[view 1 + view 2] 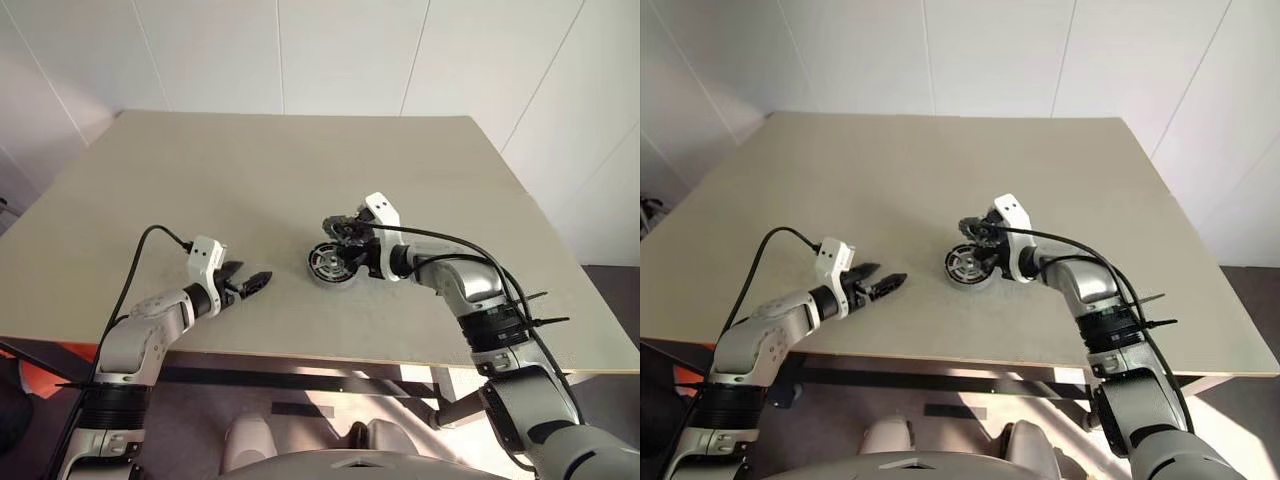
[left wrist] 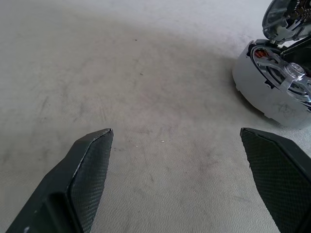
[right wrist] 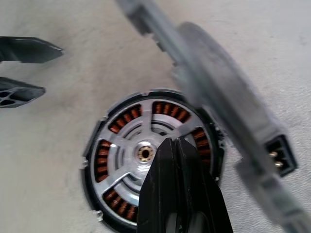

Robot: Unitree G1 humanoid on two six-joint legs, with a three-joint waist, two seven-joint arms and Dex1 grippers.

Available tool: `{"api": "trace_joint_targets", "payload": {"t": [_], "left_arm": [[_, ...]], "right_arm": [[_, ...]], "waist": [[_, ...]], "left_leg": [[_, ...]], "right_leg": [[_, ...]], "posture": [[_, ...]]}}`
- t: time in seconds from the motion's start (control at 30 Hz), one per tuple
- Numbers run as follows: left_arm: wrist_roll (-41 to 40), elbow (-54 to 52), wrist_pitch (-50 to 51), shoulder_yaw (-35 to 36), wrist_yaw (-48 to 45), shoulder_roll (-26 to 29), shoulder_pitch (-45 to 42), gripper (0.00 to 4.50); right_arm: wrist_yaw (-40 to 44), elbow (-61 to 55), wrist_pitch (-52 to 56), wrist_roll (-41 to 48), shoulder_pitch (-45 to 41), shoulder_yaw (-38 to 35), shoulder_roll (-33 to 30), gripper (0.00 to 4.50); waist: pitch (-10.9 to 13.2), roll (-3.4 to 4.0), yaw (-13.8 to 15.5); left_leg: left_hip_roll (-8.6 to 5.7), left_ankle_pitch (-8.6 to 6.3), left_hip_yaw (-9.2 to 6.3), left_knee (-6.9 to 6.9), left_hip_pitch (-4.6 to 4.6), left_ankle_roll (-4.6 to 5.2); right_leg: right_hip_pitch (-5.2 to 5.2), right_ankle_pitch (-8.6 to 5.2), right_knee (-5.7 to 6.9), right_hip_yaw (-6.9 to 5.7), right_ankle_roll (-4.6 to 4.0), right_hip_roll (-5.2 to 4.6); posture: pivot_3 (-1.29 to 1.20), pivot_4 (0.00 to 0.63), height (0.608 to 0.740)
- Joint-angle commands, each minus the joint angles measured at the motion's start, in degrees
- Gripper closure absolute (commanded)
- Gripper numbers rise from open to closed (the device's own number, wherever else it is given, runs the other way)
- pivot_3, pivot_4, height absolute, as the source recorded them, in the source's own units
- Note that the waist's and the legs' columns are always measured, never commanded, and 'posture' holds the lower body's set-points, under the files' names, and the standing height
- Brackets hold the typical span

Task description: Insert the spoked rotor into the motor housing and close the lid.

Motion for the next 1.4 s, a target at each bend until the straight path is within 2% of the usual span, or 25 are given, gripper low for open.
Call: {"api": "trace_joint_targets", "payload": {"t": [0.03, 0.2, 0.3, 0.4, 0.5, 0.67, 0.83, 1.03, 1.13, 1.4], "left_arm": [[-0.1, -1.0, -0.7, 0.3, -0.4, 0.4, -1.0, 0.07], [-0.1, -0.9, -0.7, 0.0, -0.5, 0.2, -1.1, 0.07], [-0.1, -0.9, -0.8, -0.2, -0.5, 0.0, -1.3, 0.07], [-0.1, -1.0, -0.8, -0.3, -0.5, -0.3, -1.2, 0.07], [-0.1, -1.1, -0.9, -0.4, -0.3, -0.5, -1.1, 0.07], [-0.1, -1.2, -0.9, -0.2, -0.1, -0.7, -1.1, 0.07], [-0.4, -1.4, -0.7, 0.6, -0.3, -0.1, -0.8, 0.07], [-0.4, -0.7, -0.7, 0.8, -0.5, 0.3, -1.4, 0.07], [-0.3, -0.4, -0.8, 0.9, -0.6, 0.4, -1.6, 0.07], [-0.2, -0.3, -0.8, 0.9, -0.8, 0.8, -1.8, 0.07]], "right_arm": [[3.2, -11.3, 2.6, 4.2, -0.5, -1.4, -2.6, 4.44], [4.4, -19.2, 5.1, 7.8, -3.0, -3.5, -5.2, 4.44], [3.1, -18.2, 5.5, 8.9, -6.9, -6.2, -5.0, 4.44], [-2.2, -8.2, 2.2, 5.1, -12.1, -8.8, -3.7, 4.44], [-3.7, 0.5, -1.4, 2.6, -15.6, -9.4, -3.8, 4.44], [-3.7, 11.2, -8.2, -5.0, -14.6, -3.7, -5.1, 4.44], [0.5, 6.9, -6.2, -4.0, -11.5, -2.8, -6.6, 4.44], [3.0, -6.2, 1.5, 0.1, -5.3, -1.7, -6.2, 4.44], [1.6, -11.8, 5.6, 1.4, -1.7, -0.6, -4.8, 4.44], [-3.4, -9.9, 8.0, 0.6, 0.8, 0.1, -0.4, 4.44]], "waist": [[0.0, 0.01, 0.1], [0.0, 0.01, 0.1], [0.0, 0.02, 0.0], [0.0, 0.02, -0.1], [0.0, 0.00, 0.0], [0.0, 0.00, 0.0], [0.0, 0.06, 0.1], [0.0, 0.07, 0.1], [0.1, 0.07, 0.1], [0.0, 0.06, 0.0]], "left_leg": [[0.00, 0.00, 0.00, -0.01, -0.01, -0.01], [0.00, -0.01, 0.00, -0.03, 0.03, 0.01], [0.00, -0.01, 0.00, -0.01, 0.09, 0.03], [0.01, 0.00, 0.00, 0.03, 0.14, 0.00], [0.00, 0.01, 0.00, 0.10, 0.11, -0.01], [-0.01, 0.02, 0.00, 0.09, -0.05, -0.02], [0.00, 0.03, 0.00, 0.13, -0.75, -0.04], [0.02, 0.01, -0.01, 0.24, -0.63, 0.00], [0.02, 0.01, -0.01, 0.25, -0.42, 0.00], [0.02, 0.00, 0.00, 0.26, -0.09, 0.02]], "right_leg": [[0.00, 0.00, -0.02, 0.00, 0.00, 0.00], [0.01, 0.00, -0.03, 0.03, 0.01, -0.01], [0.00, -0.01, 0.02, 0.04, 0.03, -0.01], [0.01, -0.06, 0.08, 0.05, 0.11, -0.01], [0.01, -0.08, 0.08, 0.05, 0.13, -0.01], [-0.01, 0.01, 0.05, 0.00, -0.01, -0.01], [-0.56, 0.02, 0.00, -0.05, -0.03, -0.01], [-0.41, 0.02, 0.02, -0.13, -0.02, -0.02], [-0.25, 0.02, 0.06, -0.09, -0.02, -0.02], [-0.03, 0.01, 0.14, 0.00, 0.00, -0.02]], "posture": [[0.00, 0.000, 0.740], [0.00, 0.000, 0.740], [0.00, 0.000, 0.740], [0.00, 0.000, 0.740], [0.00, 0.000, 0.740], [0.00, 0.000, 0.740], [0.00, 0.000, 0.740], [0.00, 0.000, 0.740], [0.00, 0.000, 0.740], [0.00, 0.000, 0.740]]}}
